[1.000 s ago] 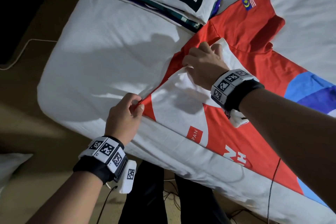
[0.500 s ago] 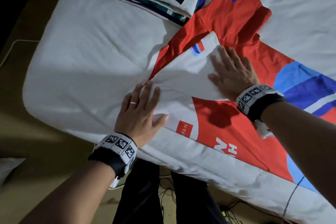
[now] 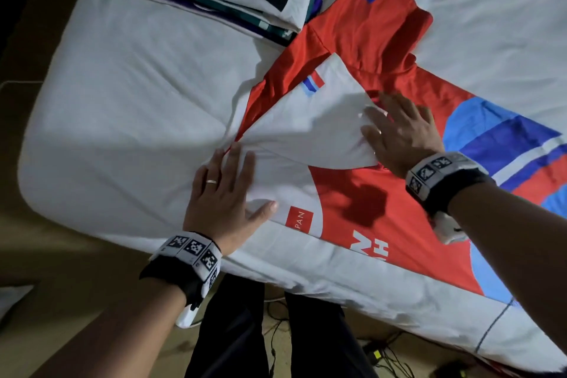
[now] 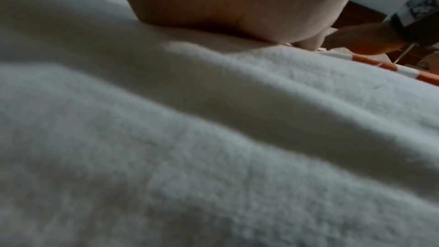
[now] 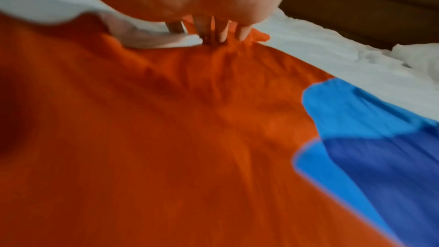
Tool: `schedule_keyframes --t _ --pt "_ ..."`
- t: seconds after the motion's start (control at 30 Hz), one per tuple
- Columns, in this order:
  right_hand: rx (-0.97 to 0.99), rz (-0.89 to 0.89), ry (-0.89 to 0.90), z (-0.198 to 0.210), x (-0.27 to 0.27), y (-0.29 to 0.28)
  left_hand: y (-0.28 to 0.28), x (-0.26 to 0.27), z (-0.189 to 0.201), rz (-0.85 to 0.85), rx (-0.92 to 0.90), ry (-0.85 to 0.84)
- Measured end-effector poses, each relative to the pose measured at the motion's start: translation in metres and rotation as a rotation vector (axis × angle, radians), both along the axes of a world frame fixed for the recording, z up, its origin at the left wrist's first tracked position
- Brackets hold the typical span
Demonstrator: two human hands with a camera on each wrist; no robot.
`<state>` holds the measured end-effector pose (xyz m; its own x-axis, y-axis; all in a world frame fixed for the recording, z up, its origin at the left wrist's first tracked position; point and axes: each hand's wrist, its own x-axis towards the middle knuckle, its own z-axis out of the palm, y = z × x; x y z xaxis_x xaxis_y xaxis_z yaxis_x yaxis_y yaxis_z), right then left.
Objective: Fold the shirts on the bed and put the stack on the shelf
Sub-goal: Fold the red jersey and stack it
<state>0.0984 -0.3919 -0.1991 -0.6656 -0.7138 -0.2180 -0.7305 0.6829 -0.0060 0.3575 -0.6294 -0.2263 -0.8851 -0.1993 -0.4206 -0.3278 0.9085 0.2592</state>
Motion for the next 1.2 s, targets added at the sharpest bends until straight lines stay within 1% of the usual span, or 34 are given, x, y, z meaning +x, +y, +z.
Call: schedule_keyframes --t 0.07,0.13,0.2,0.27,0.33,0.37,0.43,0.53,0.63,0.7,0.83,0.9,1.0,1.1,1.2 --pt "-0.096 0.087 0.047 0.001 -0.007 -0.025 -0.001 -0.001 0.002 -0.002 0.006 0.002" --pt "-0.143 0.146 0.028 0.001 -0.011 -0.057 -0.001 -0.001 0.003 0.021 0.025 -0.007" --pt "-0.144 0.18 -0.003 0.002 -0.017 -0.089 -0.002 -0.001 0.003 0.038 0.041 -0.004" --pt "-0.052 0.182 -0.042 0.004 -0.023 -0.115 -0.003 0.0 0.003 0.035 0.042 0.012" --pt "0.098 0.168 -0.017 0.006 -0.028 -0.131 -0.003 0.0 0.002 0.037 0.048 0.021" --pt "0.125 0.167 0.021 0.007 -0.029 -0.135 -0.003 0.0 0.002 0.042 0.056 0.028" --pt "0.107 0.168 0.086 0.011 -0.03 -0.138 -0.004 0.0 0.002 0.045 0.071 0.04" --pt "0.002 0.155 0.151 0.022 -0.027 -0.125 -0.006 0.002 0.002 0.032 0.087 0.059" --pt "-0.186 0.111 0.23 0.039 -0.013 -0.094 -0.006 0.001 0.009 0.011 0.07 0.098" --pt "-0.289 0.078 0.219 0.053 0.009 -0.065 -0.007 0.0 0.016 -0.001 0.043 0.148" --pt "-0.39 0.001 0.116 0.073 0.073 -0.005 -0.01 -0.002 0.026 -0.055 -0.027 0.364" --pt "-0.407 -0.019 0.074 0.07 0.106 0.021 -0.011 -0.006 0.03 -0.045 -0.004 0.399" --pt "-0.381 -0.054 0.001 0.048 0.146 0.052 -0.015 -0.008 0.03 -0.068 0.002 0.423" --pt "-0.308 -0.103 -0.055 0.022 0.17 0.071 -0.02 -0.006 0.026 -0.172 -0.073 0.478" --pt "-0.276 -0.192 -0.085 0.011 0.178 0.074 -0.025 -0.006 0.025 -0.306 -0.133 0.551"
